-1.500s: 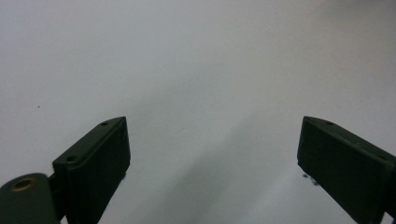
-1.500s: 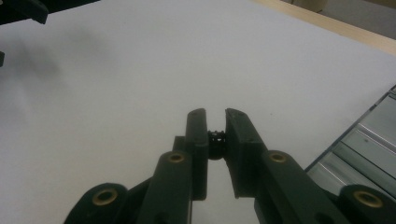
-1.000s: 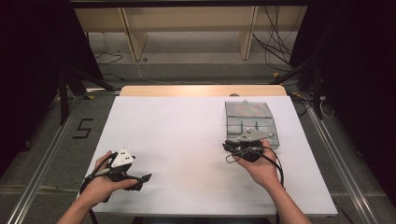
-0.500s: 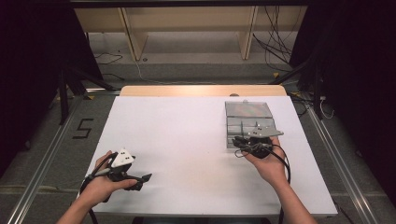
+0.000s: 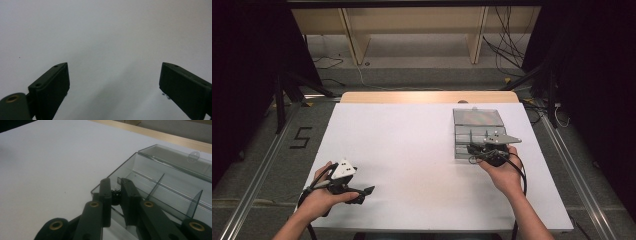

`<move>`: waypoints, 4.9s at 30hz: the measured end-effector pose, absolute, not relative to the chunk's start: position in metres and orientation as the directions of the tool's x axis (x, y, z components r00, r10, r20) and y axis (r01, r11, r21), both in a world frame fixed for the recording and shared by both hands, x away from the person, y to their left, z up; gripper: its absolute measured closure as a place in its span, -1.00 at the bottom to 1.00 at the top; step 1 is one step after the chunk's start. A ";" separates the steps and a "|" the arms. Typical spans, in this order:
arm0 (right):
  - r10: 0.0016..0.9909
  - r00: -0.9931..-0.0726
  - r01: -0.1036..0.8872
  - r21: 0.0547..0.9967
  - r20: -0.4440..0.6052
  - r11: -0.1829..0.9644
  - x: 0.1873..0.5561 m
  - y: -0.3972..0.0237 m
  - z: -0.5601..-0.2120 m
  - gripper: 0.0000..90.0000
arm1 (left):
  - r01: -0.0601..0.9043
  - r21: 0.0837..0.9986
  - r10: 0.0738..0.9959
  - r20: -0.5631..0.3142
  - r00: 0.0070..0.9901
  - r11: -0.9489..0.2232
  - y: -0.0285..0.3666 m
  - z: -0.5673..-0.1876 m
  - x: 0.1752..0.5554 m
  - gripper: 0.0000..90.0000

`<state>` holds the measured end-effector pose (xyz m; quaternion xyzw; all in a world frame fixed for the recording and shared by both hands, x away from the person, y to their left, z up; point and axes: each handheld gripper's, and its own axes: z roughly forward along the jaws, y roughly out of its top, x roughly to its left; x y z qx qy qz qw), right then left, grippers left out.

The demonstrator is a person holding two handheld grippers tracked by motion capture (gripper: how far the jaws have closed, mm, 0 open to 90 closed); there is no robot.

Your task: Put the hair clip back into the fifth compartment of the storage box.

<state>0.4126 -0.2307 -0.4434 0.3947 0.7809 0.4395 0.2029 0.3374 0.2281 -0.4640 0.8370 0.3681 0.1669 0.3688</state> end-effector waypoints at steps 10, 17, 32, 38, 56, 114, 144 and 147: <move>0.826 -0.563 0.461 0.841 0.030 0.284 0.416 -0.239 -0.444 0.79 | 0.493 0.740 0.739 0.008 0.673 -0.457 0.228 -0.464 0.337 -0.80; 0.849 -0.528 0.479 0.834 0.026 0.273 0.419 -0.246 -0.446 0.79 | 0.493 0.740 0.740 0.008 0.673 -0.457 0.228 -0.464 0.338 -0.80; 0.880 -0.473 0.510 0.826 0.036 0.241 0.425 -0.253 -0.447 0.79 | 0.495 0.739 0.740 0.006 0.672 -0.456 0.228 -0.464 0.338 -0.80; 0.888 -0.459 0.526 0.817 0.038 0.236 0.427 -0.254 -0.449 0.79 | 0.495 0.740 0.741 0.007 0.672 -0.456 0.228 -0.465 0.338 -0.80; 0.898 -0.438 0.583 0.775 0.047 0.244 0.434 -0.254 -0.455 0.78 | 0.494 0.739 0.740 0.007 0.673 -0.457 0.228 -0.465 0.338 -0.80; 0.909 -0.411 0.650 0.723 0.076 0.233 0.442 -0.254 -0.459 0.50 | 0.497 0.738 0.741 0.008 0.671 -0.458 0.229 -0.465 0.338 -0.80; 0.841 -0.522 0.516 0.837 0.139 0.181 0.389 -0.279 -0.437 -0.10 | 0.499 0.741 0.749 0.007 0.663 -0.449 0.230 -0.465 0.339 -0.79; 0.833 -0.534 0.507 0.843 0.143 0.181 0.381 -0.282 -0.439 -0.15 | 0.499 0.740 0.748 0.008 0.664 -0.451 0.230 -0.465 0.338 -0.79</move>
